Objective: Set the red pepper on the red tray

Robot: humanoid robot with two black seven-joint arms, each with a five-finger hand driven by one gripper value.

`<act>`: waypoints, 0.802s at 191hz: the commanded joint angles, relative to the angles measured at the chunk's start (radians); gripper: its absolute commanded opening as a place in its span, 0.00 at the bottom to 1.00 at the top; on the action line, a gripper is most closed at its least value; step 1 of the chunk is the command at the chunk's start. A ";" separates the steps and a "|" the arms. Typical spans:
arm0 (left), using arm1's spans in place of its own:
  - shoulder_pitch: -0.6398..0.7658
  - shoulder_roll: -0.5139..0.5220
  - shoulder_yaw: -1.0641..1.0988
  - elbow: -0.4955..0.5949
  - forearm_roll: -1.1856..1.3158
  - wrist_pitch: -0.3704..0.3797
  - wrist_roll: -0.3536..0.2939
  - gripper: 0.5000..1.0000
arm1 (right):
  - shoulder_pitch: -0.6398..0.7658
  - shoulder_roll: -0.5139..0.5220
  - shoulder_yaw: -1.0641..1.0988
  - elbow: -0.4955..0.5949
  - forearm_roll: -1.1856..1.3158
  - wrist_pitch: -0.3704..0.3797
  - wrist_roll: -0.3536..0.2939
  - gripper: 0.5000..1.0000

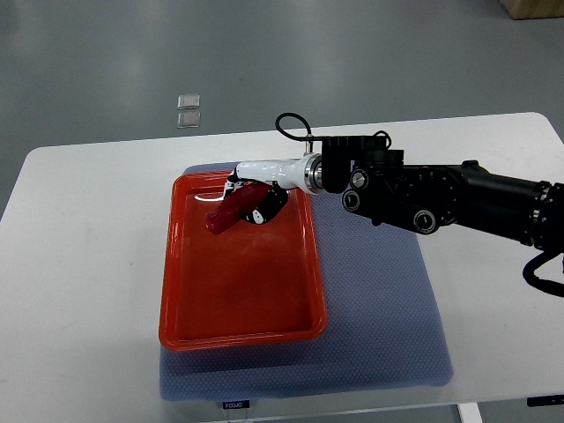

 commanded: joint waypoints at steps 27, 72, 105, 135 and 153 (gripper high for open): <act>0.002 0.000 0.001 0.000 0.000 0.000 0.002 1.00 | -0.075 0.023 -0.011 -0.052 -0.003 -0.043 0.000 0.09; 0.000 0.000 0.001 0.000 0.000 0.000 0.002 1.00 | -0.122 0.023 -0.008 -0.062 0.000 -0.067 0.002 0.26; 0.000 0.000 0.001 0.000 0.000 0.000 0.002 1.00 | -0.127 0.023 0.006 -0.061 0.003 -0.069 0.002 0.56; 0.002 0.000 0.001 0.002 0.000 0.000 0.002 1.00 | -0.119 0.023 0.022 -0.059 0.035 -0.072 0.002 0.72; 0.002 0.000 0.001 0.003 0.000 0.000 0.002 1.00 | -0.113 0.023 0.074 -0.056 0.051 -0.072 0.002 0.73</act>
